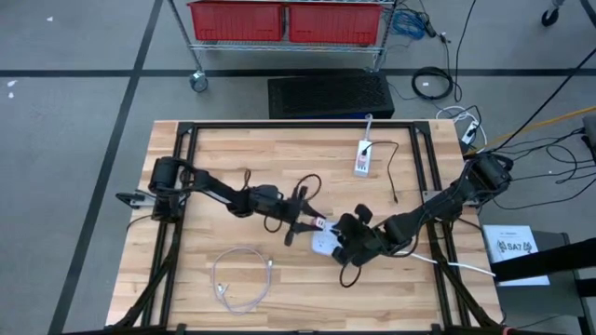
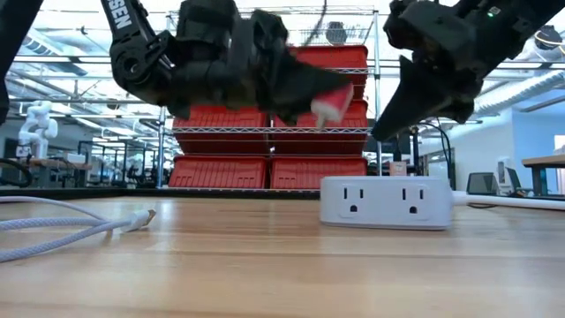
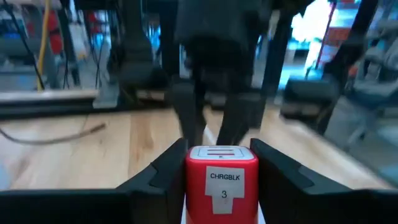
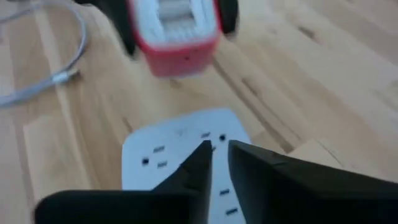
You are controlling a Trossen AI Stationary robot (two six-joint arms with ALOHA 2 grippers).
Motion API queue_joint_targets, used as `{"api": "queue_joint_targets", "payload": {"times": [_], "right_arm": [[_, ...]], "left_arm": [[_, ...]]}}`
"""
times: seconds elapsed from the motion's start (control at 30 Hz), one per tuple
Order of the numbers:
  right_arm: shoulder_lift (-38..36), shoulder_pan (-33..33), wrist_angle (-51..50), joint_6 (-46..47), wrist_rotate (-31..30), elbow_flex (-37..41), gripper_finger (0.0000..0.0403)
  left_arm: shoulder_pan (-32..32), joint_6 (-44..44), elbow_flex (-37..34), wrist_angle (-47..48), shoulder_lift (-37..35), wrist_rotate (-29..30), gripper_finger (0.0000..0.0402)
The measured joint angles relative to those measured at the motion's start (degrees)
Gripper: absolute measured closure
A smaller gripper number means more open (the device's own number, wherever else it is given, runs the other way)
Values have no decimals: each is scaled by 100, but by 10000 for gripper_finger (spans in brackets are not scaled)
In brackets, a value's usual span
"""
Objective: Insert USB
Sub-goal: Insert the orange charger adapter into the center white square outlet extension
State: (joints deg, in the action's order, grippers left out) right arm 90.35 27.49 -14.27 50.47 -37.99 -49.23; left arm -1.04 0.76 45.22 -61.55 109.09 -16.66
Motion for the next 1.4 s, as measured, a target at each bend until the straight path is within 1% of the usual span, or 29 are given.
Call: {"api": "queue_joint_targets", "payload": {"times": [0.13,0.23,0.3,0.37,0.43,0.53,0.77,0.9,1.0,1.17,1.2,1.4], "right_arm": [[0,27,455,-108,-117,0,298],[-8,82,974,-522,-166,0,258],[-35,119,1255,-819,-325,0,235],[-80,125,1558,-1133,-630,0,218],[-101,118,1941,-1536,-974,0,206],[-101,26,2586,-2198,-1134,0,196],[-101,-276,3377,-2916,-940,0,200],[-98,-328,3753,-3262,-811,2,206],[-98,-404,3747,-3149,-650,2,222],[-101,-479,3632,-2855,-643,2,287],[-101,-478,3627,-2850,-644,2,291],[-101,-450,3563,-2723,-661,0,291]], "left_arm": [[49,317,-226,-766,-83,-42,251],[122,595,-500,-1724,-96,-41,251],[166,802,-692,-2312,-97,-40,251],[185,921,-877,-2753,-99,-40,251],[182,944,-902,-2753,-108,-34,251],[126,943,-847,-2772,-89,-66,251],[55,890,-691,-2797,-63,-151,251],[49,892,-692,-2801,-65,-163,251],[51,893,-692,-2803,-69,-171,251],[64,880,-694,-2801,-69,-114,251],[64,882,-694,-2801,-69,-114,251],[75,931,-696,-2799,-67,-99,251]]}}
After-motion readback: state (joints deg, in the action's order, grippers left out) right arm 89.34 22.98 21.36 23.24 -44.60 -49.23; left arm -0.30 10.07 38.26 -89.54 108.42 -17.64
